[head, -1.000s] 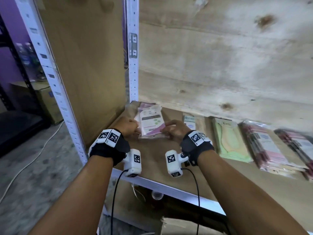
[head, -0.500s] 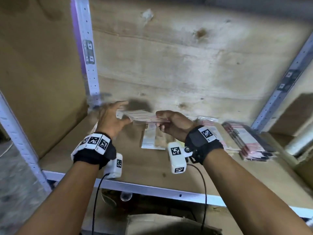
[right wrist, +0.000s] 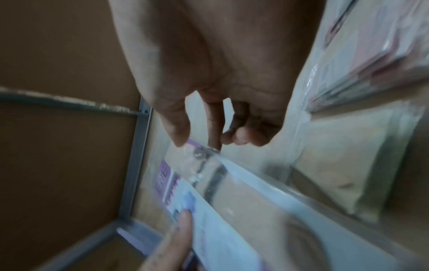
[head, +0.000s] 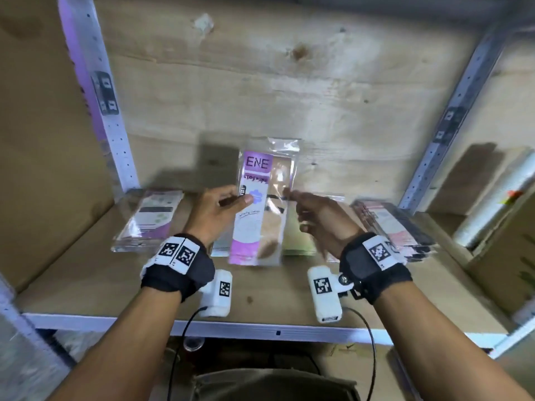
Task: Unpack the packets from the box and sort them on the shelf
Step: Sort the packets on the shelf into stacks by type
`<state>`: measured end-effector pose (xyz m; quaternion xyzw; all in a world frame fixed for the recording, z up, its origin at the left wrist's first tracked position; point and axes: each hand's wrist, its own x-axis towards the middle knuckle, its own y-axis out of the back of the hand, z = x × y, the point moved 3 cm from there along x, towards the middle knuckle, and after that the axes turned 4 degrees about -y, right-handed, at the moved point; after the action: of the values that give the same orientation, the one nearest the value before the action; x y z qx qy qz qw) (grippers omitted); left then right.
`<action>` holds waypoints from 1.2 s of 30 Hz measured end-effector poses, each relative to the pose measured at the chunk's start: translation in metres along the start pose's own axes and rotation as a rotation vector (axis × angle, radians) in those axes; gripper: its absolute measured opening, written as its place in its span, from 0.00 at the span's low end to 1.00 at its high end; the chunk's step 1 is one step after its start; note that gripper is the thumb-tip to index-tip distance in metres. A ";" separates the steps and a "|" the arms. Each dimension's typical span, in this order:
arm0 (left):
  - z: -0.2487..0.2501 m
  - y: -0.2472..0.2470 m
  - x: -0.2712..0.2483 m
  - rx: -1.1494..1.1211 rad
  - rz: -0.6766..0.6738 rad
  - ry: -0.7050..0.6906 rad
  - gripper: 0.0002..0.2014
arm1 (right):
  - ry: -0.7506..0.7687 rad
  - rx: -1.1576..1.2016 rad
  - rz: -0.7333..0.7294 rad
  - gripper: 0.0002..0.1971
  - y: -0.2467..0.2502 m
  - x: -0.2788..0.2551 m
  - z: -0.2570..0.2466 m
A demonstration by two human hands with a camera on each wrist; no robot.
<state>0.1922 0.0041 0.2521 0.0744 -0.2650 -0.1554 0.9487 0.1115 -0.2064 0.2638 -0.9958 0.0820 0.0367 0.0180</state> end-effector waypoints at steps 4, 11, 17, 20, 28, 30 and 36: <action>-0.012 -0.020 -0.003 -0.165 0.012 0.176 0.10 | 0.034 -0.289 -0.033 0.08 0.002 0.000 0.039; -0.038 -0.041 0.001 -0.276 0.031 0.403 0.16 | 0.013 -0.250 -0.079 0.07 0.017 0.003 0.058; -0.045 -0.018 0.016 -0.361 0.238 0.401 0.22 | -0.126 -0.297 -0.233 0.07 0.025 -0.007 0.063; -0.047 -0.013 0.014 -0.298 0.231 0.361 0.19 | -0.164 -0.321 -0.285 0.03 0.028 -0.011 0.066; -0.044 -0.004 0.011 -0.011 0.167 0.223 0.15 | -0.085 -0.332 -0.266 0.16 0.034 -0.020 0.064; -0.043 0.000 0.009 0.109 0.124 0.179 0.18 | -0.096 -0.319 -0.286 0.11 0.037 -0.018 0.066; -0.044 0.012 0.003 0.173 0.051 0.105 0.35 | -0.099 -0.327 -0.304 0.09 0.047 -0.021 0.062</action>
<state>0.2205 0.0165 0.2190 0.1576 -0.2292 -0.1036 0.9549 0.0785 -0.2464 0.2025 -0.9833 -0.0772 0.0955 -0.1345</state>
